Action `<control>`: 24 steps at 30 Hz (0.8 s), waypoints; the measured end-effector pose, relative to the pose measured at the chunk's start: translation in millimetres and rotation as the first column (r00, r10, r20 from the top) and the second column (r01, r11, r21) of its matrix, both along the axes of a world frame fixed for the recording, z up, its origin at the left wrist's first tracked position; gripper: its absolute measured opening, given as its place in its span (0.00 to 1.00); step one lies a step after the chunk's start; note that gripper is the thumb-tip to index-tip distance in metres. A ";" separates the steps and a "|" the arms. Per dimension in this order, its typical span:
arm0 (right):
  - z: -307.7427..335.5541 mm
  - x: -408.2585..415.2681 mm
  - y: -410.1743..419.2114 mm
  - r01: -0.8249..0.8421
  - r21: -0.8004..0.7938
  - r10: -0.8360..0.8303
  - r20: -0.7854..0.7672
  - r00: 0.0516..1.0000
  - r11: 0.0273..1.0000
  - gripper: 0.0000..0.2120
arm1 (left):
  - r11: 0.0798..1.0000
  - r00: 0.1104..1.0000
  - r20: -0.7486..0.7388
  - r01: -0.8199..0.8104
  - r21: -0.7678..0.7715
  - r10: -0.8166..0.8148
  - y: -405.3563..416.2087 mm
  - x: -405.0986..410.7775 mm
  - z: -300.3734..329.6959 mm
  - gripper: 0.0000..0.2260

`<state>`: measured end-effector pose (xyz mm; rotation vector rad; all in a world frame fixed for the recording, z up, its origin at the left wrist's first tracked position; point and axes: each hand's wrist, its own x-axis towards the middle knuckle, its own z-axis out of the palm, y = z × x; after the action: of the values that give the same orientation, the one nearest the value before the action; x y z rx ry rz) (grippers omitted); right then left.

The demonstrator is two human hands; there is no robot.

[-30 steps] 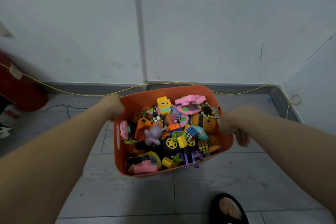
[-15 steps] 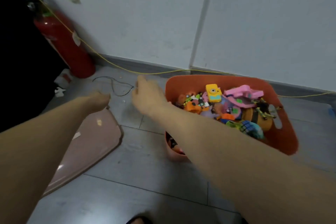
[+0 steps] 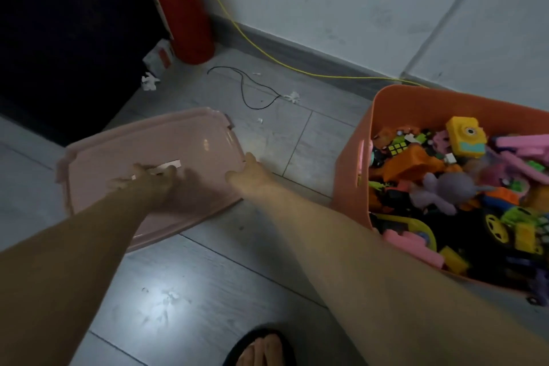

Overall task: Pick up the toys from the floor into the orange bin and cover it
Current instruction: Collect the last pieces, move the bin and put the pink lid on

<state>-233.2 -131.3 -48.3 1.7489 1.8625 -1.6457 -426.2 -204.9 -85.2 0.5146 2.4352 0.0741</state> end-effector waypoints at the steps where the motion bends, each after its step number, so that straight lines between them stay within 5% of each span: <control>1: -4.2 -3.5 -0.6 0.023 -0.016 -0.023 -0.007 1.000 1.000 0.31 | 0.999 1.000 -0.008 0.009 -0.033 -0.009 -4.6 4.3 4.2 0.32; 4: -24.9 -12.4 -3.5 0.107 -0.066 -0.109 -0.023 0.994 0.992 0.36 | 0.998 0.999 -0.023 -0.027 -0.058 0.026 -12.6 7.5 -9.7 0.23; 14: -19.0 -13.8 9.6 0.453 -0.264 -0.490 -0.092 0.867 0.852 0.39 | 0.980 0.976 -0.089 -0.200 0.020 0.201 3.0 17.1 -13.1 0.35; 24: 54.0 -14.7 42.7 0.414 0.172 -0.353 -0.299 0.887 0.894 0.16 | 0.986 0.993 -0.110 -0.028 0.162 0.046 32.7 18.8 55.9 0.32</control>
<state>-248.0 -88.6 5.7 2.2184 1.9821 -1.9462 -407.4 -172.2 -29.3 0.5583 2.5642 0.2654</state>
